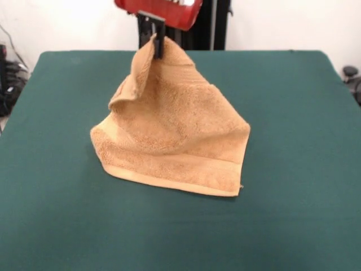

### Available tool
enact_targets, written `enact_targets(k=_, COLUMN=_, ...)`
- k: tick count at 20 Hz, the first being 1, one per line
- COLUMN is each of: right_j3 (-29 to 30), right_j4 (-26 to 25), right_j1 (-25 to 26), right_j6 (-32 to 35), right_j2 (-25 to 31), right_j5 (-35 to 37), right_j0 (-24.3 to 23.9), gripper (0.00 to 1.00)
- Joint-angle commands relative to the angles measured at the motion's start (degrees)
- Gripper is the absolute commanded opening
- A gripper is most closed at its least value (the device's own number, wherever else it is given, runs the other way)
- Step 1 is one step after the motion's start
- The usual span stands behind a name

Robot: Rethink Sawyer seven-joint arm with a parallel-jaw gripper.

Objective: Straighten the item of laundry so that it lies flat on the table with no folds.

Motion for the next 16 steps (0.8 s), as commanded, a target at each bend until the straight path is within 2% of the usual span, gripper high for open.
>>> enact_targets(k=1, right_j3=12.31, right_j4=2.9, right_j1=-1.15, right_j6=14.19, right_j2=-2.74, right_j5=1.3, right_j0=2.6, gripper=0.0)
enact_targets(k=16, right_j3=15.92, right_j4=4.82, right_j1=-0.96, right_j6=16.25, right_j2=-7.26, right_j5=-5.68, right_j0=4.34, gripper=0.0)
